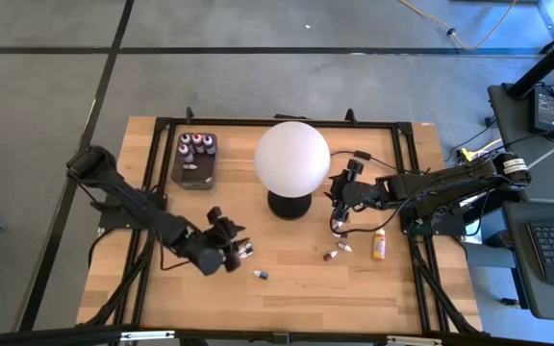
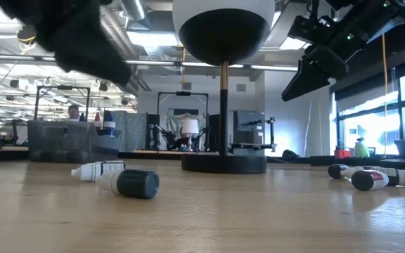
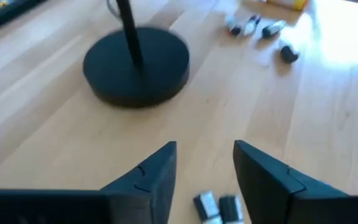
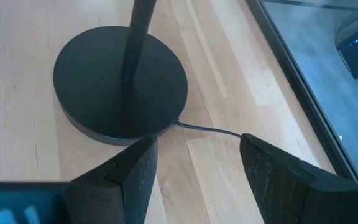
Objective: Pick & Place food coloring
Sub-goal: Put the small brown food coloring bottle into the black container
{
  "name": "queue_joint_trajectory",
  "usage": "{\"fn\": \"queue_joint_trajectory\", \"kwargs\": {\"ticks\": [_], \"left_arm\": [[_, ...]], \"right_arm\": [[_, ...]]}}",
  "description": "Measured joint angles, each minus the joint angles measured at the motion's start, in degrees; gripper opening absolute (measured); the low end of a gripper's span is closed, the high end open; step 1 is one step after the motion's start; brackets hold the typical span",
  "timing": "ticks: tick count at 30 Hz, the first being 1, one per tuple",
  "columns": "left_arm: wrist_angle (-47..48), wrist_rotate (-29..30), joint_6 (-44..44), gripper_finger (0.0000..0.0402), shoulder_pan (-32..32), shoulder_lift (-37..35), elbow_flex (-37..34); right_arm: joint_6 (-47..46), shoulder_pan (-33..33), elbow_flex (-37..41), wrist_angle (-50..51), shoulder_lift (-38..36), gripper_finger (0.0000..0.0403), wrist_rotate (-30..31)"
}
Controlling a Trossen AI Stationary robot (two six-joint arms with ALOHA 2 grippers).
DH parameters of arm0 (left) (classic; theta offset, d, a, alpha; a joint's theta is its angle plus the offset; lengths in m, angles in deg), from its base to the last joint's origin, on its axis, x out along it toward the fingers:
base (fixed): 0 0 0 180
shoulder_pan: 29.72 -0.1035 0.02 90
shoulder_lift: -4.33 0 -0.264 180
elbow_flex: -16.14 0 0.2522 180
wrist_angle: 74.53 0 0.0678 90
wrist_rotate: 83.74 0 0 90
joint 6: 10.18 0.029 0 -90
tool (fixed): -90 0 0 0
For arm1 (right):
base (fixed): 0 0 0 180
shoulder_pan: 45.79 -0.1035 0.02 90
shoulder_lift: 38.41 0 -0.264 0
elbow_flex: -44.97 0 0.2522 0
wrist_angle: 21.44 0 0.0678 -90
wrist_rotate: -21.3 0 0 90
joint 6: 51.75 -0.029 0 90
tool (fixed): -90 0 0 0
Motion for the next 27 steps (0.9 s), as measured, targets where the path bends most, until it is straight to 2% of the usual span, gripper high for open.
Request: {"fn": "queue_joint_trajectory", "kwargs": {"ticks": [4, 9, 12, 22, 27], "left_arm": [[-2.21, 0.06, -3.72, 0.0184, 1.81, 3.48, -2.33], [-3.26, -0.08, -9.24, 0.0196, 2.6, 8.92, -2.66], [-3.57, -0.04, -10.51, 0.0194, 2.5, 11.86, -2.66], [-8.49, -0.79, -7.01, 0.0178, 2.49, 19.63, -2.66], [-9.13, -0.24, -7.05, 0.0156, 2.53, 21.91, -2.49]], "right_arm": [[0.0, -0.02, 0.01, -0.22, 0.0, 0.023, 0.0], [-0.2, 0.0, 0.01, -0.54, 0.0, 0.023, 0.0], [-0.15, 0.0, 0.01, -1.15, 0.0, 0.023, 0.0], [0.02, -0.01, 0.01, -1.3, 0.0, 0.023, 0.02], [0.04, -0.02, 0.0, -1.29, 0.0, 0.023, 0.02]]}}
